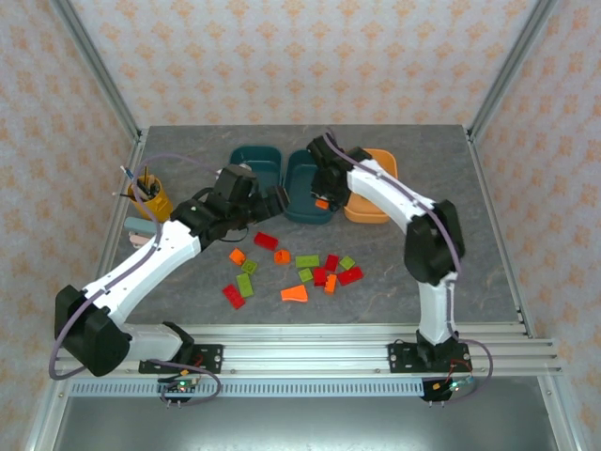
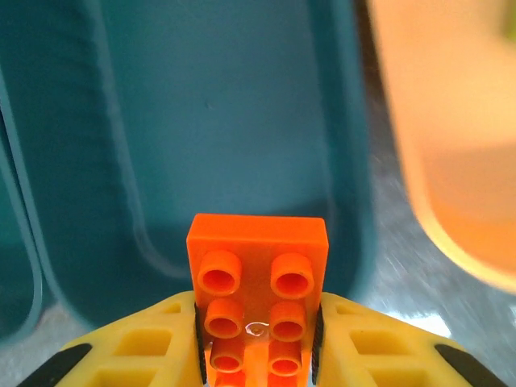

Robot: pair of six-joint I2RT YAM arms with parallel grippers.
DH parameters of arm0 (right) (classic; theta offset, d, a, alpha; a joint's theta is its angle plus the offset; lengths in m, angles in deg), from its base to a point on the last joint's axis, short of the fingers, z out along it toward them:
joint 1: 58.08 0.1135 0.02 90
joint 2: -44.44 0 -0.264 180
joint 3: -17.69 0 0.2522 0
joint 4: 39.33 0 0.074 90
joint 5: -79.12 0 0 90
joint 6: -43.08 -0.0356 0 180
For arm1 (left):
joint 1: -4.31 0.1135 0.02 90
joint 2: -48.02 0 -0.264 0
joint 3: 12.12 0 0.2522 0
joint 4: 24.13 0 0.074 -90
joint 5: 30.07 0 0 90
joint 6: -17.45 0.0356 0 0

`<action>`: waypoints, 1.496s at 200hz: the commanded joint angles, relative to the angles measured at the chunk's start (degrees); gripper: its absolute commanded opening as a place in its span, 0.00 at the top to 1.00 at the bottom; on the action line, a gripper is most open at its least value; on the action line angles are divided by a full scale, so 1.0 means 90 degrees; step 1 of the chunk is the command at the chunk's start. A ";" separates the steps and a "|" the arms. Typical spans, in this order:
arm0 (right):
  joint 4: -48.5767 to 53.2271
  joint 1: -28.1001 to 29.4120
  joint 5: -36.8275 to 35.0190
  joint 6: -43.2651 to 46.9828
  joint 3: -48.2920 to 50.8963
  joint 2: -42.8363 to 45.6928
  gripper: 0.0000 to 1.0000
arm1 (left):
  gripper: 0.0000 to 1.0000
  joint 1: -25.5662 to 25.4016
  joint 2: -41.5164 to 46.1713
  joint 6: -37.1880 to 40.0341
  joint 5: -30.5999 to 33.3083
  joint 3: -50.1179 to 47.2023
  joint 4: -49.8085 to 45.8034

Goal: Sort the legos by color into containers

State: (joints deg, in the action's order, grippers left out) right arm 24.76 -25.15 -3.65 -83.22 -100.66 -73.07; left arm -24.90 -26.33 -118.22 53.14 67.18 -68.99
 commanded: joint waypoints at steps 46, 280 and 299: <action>0.1505 -0.0071 0.0081 0.0454 -0.3489 -0.2811 0.63 | 0.03 0.0579 0.0405 -0.0630 0.0271 -0.0318 -0.0683; -0.4106 0.1991 0.0866 0.2501 0.5524 0.4507 0.34 | 0.24 0.0581 0.2221 -0.3194 -0.0523 -0.3718 -0.1753; -0.4758 0.2258 0.0979 0.2440 0.6215 0.4789 0.31 | 0.24 0.0583 0.2133 -0.3388 -0.0515 -0.3864 -0.1443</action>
State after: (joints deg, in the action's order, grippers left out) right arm -5.99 -6.92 3.01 -62.21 -49.85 -34.51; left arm -19.66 -7.18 -142.89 48.68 33.54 -86.25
